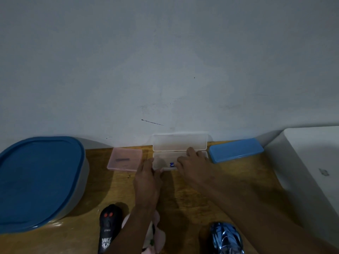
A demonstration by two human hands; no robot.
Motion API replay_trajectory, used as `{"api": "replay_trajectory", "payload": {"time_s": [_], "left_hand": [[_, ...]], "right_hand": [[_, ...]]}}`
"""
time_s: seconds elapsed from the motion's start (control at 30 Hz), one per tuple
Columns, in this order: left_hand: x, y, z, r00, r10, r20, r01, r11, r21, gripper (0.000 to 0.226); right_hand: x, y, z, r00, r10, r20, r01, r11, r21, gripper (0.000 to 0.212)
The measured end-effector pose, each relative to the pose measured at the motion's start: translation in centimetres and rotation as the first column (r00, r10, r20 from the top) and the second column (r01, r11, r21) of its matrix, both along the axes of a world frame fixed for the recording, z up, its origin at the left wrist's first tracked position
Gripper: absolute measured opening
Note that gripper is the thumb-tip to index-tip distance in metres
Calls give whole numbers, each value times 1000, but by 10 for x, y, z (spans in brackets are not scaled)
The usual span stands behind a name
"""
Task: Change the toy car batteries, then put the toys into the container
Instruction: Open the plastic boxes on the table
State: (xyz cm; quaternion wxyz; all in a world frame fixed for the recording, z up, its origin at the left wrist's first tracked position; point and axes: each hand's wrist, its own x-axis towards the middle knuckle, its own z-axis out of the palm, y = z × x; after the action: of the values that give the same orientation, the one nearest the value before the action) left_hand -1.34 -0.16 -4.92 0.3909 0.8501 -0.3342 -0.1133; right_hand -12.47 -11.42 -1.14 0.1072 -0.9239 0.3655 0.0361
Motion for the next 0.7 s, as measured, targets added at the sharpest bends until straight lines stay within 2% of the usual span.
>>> {"api": "replay_trajectory", "payload": {"time_s": [0.2, 0.33, 0.5, 0.6, 0.7], "left_hand": [[0, 0, 1, 1000, -11, 10, 11, 1000, -5, 31], [0, -1, 2, 1000, -6, 5, 5, 1000, 11, 31], [2, -1, 0, 1000, -14, 17, 14, 1000, -5, 28], [2, -1, -2, 1000, -15, 20, 15, 1000, -16, 27], [3, -1, -4, 999, -18, 29, 19, 1000, -17, 28]], "right_hand": [[-7, 4, -12, 999, 2, 36, -1, 1000, -14, 37], [-6, 2, -14, 994, 5, 112, -1, 999, -37, 52], [-7, -1, -18, 987, -6, 160, 15, 998, -55, 47], [-5, 1, -18, 989, 21, 145, -24, 1000, 18, 35], [-5, 8, -23, 989, 36, 146, -30, 999, -38, 34]]}}
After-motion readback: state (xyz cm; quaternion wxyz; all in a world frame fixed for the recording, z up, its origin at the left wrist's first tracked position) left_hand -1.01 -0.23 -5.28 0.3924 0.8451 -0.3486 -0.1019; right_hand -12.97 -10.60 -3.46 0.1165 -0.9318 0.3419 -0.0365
